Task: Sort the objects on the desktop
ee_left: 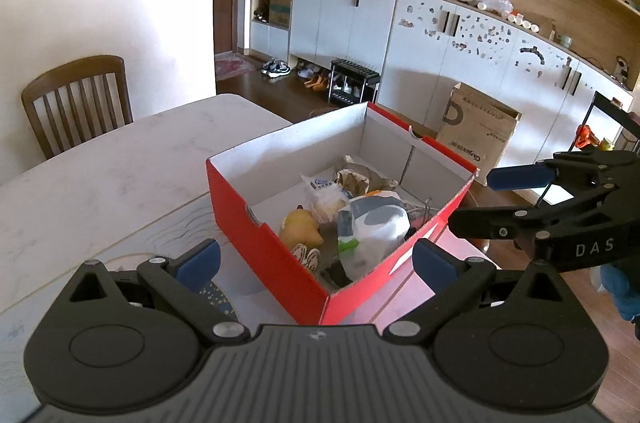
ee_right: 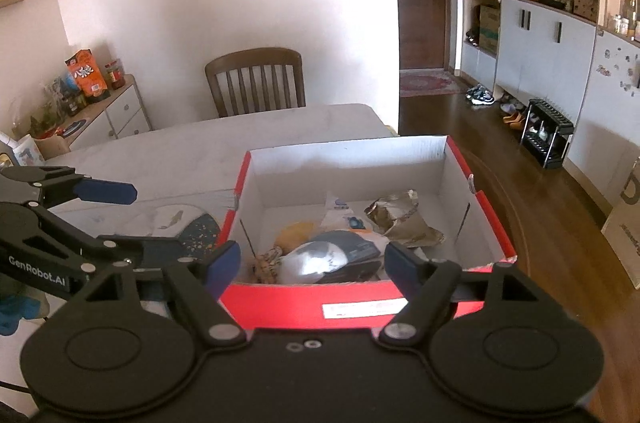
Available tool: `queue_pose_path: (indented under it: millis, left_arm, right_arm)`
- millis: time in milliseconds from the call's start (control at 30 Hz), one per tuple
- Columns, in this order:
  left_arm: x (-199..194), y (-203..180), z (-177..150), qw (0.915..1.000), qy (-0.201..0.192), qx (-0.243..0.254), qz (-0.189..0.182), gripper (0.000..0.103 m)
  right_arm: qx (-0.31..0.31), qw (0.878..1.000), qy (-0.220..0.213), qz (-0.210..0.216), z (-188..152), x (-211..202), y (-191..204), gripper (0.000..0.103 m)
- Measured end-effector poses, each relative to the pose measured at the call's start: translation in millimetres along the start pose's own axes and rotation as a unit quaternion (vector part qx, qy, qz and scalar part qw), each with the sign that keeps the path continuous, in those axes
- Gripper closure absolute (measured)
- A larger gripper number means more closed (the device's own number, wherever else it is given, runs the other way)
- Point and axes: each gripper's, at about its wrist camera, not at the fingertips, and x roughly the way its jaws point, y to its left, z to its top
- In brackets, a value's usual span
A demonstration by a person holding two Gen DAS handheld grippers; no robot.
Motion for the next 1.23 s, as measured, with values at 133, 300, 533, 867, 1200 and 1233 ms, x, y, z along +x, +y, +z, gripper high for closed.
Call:
queue_pose_path:
  millis: [133,300,533,867,1200,1233]
  left_arm:
    - [-8.6,3.1,-7.1,1.0,-0.005,0.005,-0.002,0.0]
    - [-17.7,6.3,-15.0,0.9998,-0.013,0.012,0.001,0.0]
    - [-28.3,13.4,-22.4,0.9995,-0.025,0.018,0.007,0.0]
    - [-31.3,19.8,-34.6,0.9996,-0.02,0.019,-0.001,0.0]
    - [-33.8,15.4,-40.4,0.9994,-0.015,0.025,-0.018,0.0]
    - [-34.8,15.7,-40.8,0.9994,-0.017,0.025,-0.018,0.0]
  right_arm:
    - [0.008,1.0,-0.006,-0.011,-4.8,-6.0,11.6,0.023]
    - [0.016,0.999,-0.022,-0.031,-12.2,-12.0,26.0,0.023]
    - [0.027,0.997,-0.035,-0.061,-20.6,-16.9,41.2,0.023]
    - [0.029,0.996,-0.034,-0.078,-34.2,-18.3,58.8,0.023]
    - [0.04,0.995,-0.029,-0.083,-38.5,-17.5,62.4,0.023]
    - [0.04,0.995,-0.03,-0.084,-38.9,-17.7,62.5,0.023]
